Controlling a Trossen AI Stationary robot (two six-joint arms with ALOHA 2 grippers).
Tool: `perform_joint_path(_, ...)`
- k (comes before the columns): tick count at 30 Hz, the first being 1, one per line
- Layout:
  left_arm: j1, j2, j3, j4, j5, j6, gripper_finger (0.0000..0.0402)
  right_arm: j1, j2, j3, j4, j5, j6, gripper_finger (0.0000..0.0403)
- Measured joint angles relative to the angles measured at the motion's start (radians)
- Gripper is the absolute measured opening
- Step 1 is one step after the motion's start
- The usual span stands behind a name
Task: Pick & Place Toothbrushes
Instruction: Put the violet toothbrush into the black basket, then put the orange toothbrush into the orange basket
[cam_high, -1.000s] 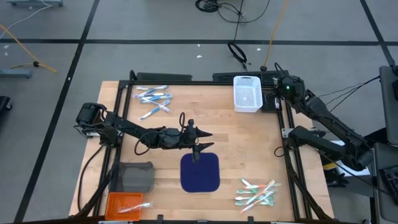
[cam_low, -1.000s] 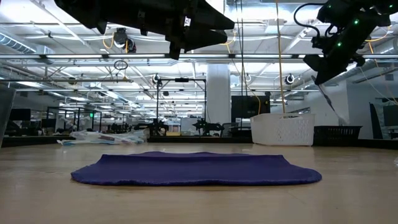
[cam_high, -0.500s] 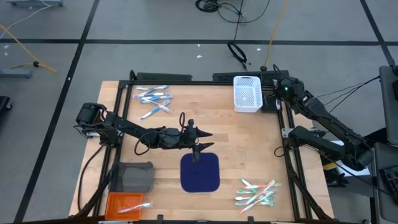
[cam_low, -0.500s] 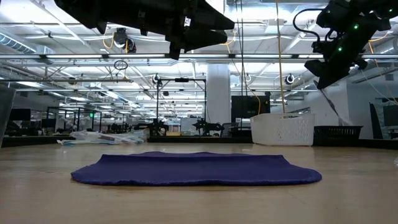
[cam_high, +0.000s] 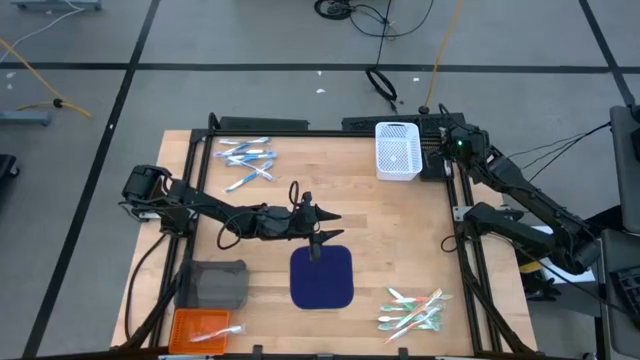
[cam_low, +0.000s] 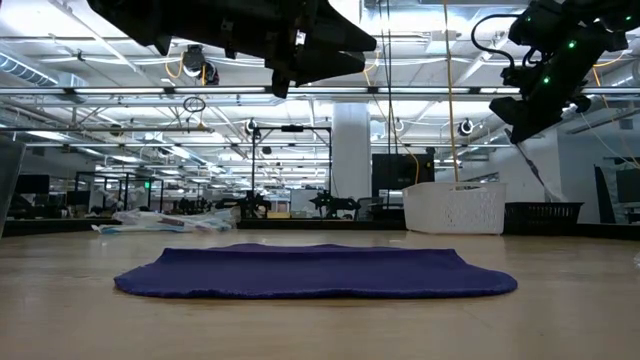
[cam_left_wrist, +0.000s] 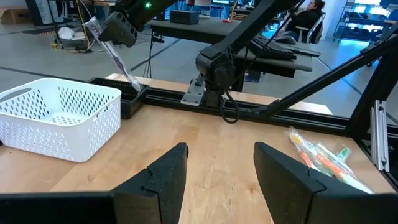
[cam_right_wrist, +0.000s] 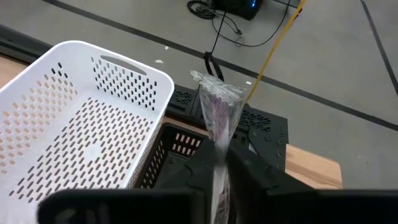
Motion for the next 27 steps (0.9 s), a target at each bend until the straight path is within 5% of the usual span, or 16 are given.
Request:
perform_joint_path(12,0.0,0.0,0.0,-0.001,0.0,0.0,0.0189,0.0,0.0,0.0,0.0,0.0,-0.001,0.0109)
perform_joint_path(27,0.0,0.0,0.0,-0.001,0.0,0.006,0.0189,0.0,0.0,0.0,0.001,0.0,0.002,0.0118)
